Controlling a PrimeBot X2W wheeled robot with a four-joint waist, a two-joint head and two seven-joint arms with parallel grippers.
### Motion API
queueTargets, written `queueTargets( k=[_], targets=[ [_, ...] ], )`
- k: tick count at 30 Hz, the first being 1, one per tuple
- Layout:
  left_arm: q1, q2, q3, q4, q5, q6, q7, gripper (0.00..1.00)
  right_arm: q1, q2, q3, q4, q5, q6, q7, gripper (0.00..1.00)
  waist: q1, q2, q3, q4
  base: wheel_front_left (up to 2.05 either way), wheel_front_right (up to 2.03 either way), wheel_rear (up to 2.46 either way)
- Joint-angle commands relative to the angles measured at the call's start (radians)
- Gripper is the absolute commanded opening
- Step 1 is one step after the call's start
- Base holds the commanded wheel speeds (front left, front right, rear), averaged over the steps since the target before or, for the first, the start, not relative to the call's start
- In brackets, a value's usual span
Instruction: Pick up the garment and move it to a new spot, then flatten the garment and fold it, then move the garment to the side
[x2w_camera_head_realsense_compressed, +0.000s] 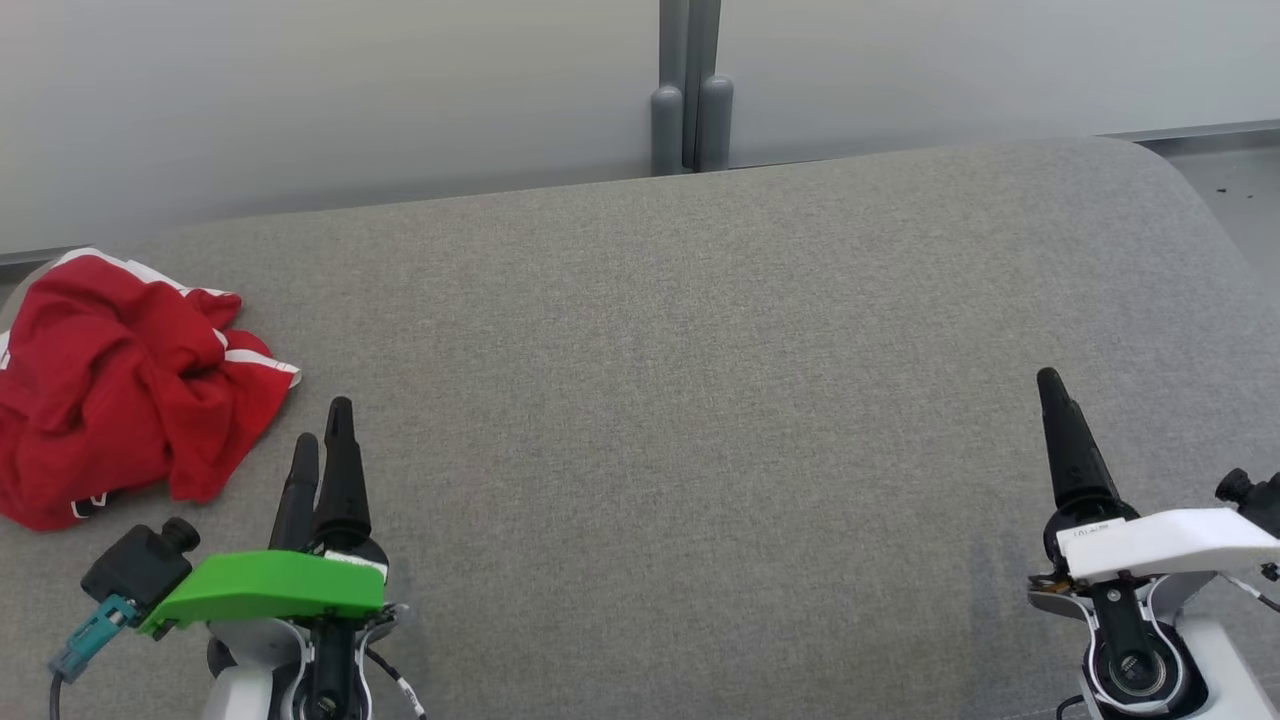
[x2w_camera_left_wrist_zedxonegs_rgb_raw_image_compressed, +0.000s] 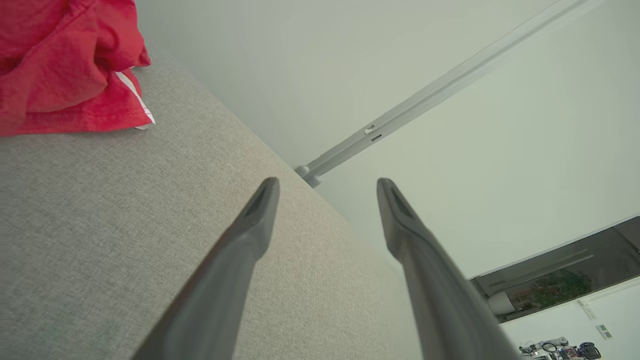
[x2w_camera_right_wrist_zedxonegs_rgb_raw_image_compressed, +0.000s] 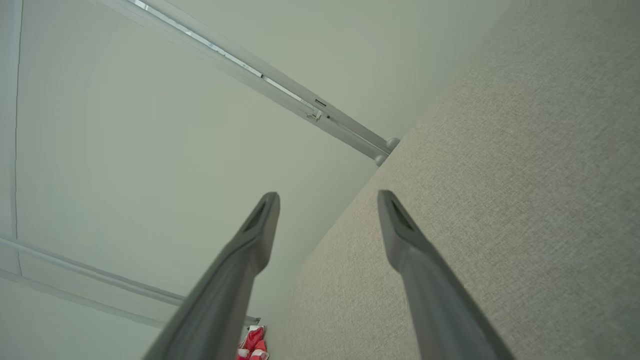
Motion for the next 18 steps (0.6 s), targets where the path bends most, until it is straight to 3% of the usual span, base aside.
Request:
queueTargets(
  k=[1,18],
  targets=[
    [0.0,0.004,-0.002,-0.024,0.045,0.006,-0.009,1.0,-0.001,-0.002,-0.003,-0.022,-0.046,0.0,-0.009,1.0,-0.0001,0.0,0.0,0.0,0.0,0.0,0.0],
    [0.059,0.005,-0.009,-0.032,0.352,0.02,-0.053,1.0,0.009,0.032,0.029,-0.032,-0.389,0.001,-0.04,1.0,-0.0001,0.0,-0.003,0.0,0.0,0.0,0.0]
  ],
)
